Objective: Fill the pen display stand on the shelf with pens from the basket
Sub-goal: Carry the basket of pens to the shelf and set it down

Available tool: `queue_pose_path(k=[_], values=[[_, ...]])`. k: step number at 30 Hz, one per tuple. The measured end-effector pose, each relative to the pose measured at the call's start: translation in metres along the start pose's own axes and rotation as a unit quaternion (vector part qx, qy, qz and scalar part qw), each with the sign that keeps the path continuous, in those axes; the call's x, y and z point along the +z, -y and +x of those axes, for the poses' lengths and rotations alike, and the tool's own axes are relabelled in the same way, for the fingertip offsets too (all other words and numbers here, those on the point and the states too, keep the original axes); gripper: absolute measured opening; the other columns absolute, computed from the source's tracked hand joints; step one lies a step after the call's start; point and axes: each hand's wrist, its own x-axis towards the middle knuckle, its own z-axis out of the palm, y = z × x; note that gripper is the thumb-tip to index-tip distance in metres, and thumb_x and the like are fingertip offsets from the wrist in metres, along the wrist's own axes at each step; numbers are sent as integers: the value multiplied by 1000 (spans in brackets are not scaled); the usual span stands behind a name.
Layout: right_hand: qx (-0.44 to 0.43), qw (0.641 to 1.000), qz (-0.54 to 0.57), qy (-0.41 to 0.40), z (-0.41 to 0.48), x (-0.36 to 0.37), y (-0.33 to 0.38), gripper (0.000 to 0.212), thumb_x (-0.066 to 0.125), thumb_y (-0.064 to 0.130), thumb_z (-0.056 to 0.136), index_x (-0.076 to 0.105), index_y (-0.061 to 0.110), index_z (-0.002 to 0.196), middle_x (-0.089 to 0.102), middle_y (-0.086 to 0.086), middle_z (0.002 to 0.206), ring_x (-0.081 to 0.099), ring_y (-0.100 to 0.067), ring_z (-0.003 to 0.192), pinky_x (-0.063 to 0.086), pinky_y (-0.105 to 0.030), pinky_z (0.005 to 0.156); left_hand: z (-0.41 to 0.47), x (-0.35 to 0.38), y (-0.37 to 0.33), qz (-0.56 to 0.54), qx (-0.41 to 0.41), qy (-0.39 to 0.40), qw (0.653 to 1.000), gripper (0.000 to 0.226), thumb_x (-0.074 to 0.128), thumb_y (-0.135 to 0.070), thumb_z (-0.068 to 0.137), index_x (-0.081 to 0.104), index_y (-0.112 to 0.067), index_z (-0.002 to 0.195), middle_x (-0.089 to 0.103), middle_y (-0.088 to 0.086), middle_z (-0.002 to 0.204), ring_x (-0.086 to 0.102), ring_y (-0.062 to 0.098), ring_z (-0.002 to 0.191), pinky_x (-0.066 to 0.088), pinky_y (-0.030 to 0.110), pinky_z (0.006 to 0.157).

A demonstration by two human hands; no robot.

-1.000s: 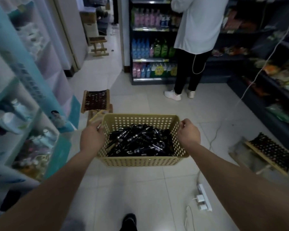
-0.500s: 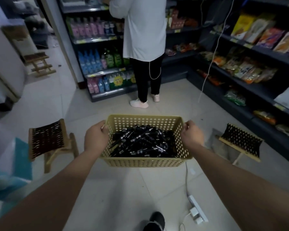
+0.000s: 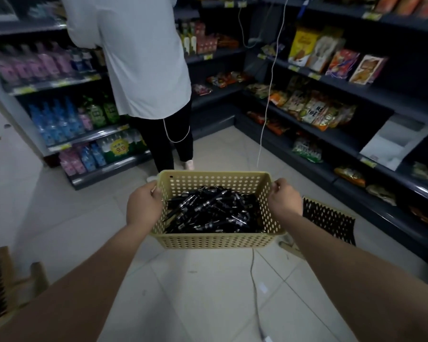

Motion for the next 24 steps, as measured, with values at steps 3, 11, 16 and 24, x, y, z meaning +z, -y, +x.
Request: queue_pose_path(k=[3,11,16,24], values=[[25,1000,8,-10,47,2,4,23,36,24,101,54,10,103,65,-18,101,59,-36,93,45,-37,73,51,27,-21,5,17,12,1000,32,44,-15,99,60,-10,127,67,15,113,60,32,96,38,27,72],[108,993,17,-48,160,6,12,25,35,26,101,54,11,108,65,-17,105,58,-35,96,41,-34,72,184,98,-76,-17,71,73,995,28,45,-12,97,66,-9,117,69,9,104,60,23,84,40,28,69],[136,988,35,-66,219,-6,11,24,36,26,101,54,12,105,64,-16,106,58,-35,98,41,-35,75,249,142,-118,-9,106,105,989,25,46,-11,96,65,-1,108,67,14,93,58,27,83,46,36,75],[168,982,51,-71,321,-26,-20,25,45,15,92,54,12,116,63,-11,107,48,-23,85,40,-31,75,322,227,-195,0,144,148,978,29,43,-10,98,64,-3,118,67,18,108,60,33,95,43,34,76]])
